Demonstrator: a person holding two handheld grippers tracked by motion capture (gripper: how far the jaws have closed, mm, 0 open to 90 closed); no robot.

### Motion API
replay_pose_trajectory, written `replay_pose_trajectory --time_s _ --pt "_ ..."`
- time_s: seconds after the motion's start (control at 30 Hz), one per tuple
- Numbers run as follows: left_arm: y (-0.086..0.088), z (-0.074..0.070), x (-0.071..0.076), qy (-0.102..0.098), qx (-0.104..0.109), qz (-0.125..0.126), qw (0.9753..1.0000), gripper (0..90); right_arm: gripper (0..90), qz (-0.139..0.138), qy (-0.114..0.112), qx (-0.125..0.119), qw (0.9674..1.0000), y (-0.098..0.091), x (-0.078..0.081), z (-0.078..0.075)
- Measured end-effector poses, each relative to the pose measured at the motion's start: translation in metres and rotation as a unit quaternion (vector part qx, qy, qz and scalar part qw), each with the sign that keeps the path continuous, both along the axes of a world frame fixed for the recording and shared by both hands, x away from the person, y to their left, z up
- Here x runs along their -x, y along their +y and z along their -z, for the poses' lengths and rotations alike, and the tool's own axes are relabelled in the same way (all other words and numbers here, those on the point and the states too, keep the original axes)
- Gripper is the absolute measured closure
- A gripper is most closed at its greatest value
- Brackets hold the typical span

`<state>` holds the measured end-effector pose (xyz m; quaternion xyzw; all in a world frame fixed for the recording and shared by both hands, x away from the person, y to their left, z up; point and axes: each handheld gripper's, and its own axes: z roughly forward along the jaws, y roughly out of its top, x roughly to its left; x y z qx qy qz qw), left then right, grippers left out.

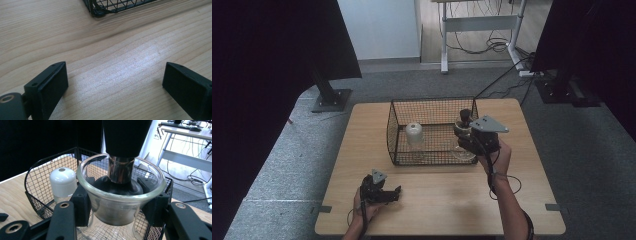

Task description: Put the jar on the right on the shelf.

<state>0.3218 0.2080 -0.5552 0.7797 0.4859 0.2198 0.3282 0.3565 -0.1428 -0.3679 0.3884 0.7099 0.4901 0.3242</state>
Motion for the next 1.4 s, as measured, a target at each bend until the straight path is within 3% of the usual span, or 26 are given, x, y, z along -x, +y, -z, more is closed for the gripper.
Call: replay_pose_trajectory --time_s 1.4 --pt "0.0 0.0 0.0 0.0 0.0 0.003 1.0 5.6 47.4 0.03 0.039 0.015 0.9987 0.022 -0.063 -0.003"
